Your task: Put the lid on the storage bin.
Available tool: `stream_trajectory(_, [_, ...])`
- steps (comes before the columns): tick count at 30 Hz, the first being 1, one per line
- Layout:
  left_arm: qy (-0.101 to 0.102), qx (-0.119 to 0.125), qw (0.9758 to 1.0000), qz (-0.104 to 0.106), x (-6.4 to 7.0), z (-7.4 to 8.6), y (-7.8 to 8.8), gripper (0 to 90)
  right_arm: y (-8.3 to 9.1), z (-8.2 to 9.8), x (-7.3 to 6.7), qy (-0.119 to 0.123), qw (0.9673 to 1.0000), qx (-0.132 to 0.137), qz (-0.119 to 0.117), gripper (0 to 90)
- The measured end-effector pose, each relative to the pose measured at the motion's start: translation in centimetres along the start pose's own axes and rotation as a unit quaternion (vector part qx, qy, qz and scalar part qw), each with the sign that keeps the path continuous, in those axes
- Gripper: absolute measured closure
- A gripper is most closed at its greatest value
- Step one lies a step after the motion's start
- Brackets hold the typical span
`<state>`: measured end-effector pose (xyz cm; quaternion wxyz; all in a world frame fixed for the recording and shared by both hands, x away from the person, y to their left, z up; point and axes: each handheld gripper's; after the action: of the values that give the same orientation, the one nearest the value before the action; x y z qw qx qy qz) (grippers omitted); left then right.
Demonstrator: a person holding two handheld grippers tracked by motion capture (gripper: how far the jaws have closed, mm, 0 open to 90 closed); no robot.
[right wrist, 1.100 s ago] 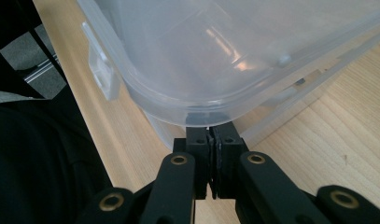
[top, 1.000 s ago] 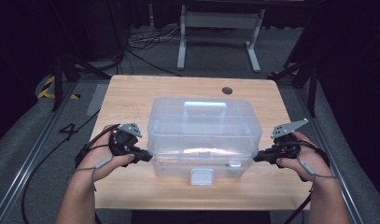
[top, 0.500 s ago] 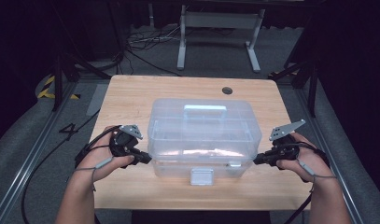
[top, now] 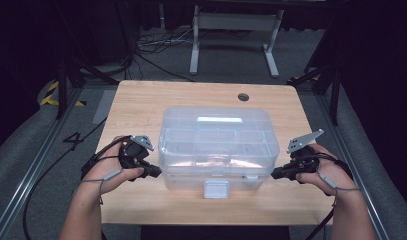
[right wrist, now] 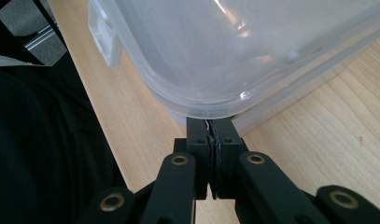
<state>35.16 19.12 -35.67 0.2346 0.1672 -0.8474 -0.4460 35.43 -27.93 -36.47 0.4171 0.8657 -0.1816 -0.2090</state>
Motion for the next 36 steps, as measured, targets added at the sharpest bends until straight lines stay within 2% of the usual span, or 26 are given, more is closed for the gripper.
stream_trajectory(22, [0.002,-0.031,0.9995,-0.002,-0.27,0.08,-0.70,87.0,-0.28,0.24,0.02,-0.003,0.9996,-0.029,-0.002,87.8])
stream_trajectory(29, [0.006,-0.032,0.9994,-0.005,-0.21,0.10,-0.74,86.9,-0.35,0.29,-0.03,-0.002,0.9995,-0.031,0.000,87.6])
stream_trajectory(36, [0.009,-0.029,0.9995,0.003,-0.34,0.23,-0.81,85.3,-0.33,0.45,0.08,-0.006,0.9996,-0.027,-0.008,86.3])
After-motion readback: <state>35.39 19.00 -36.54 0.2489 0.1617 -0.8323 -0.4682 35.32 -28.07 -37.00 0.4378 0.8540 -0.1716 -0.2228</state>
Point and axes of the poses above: each handheld gripper's, and its own axes: y roughly backward along the jaws, z roughly out of its underside, x roughly to its right, and after that the axes turned 1 degree about x, right-handed
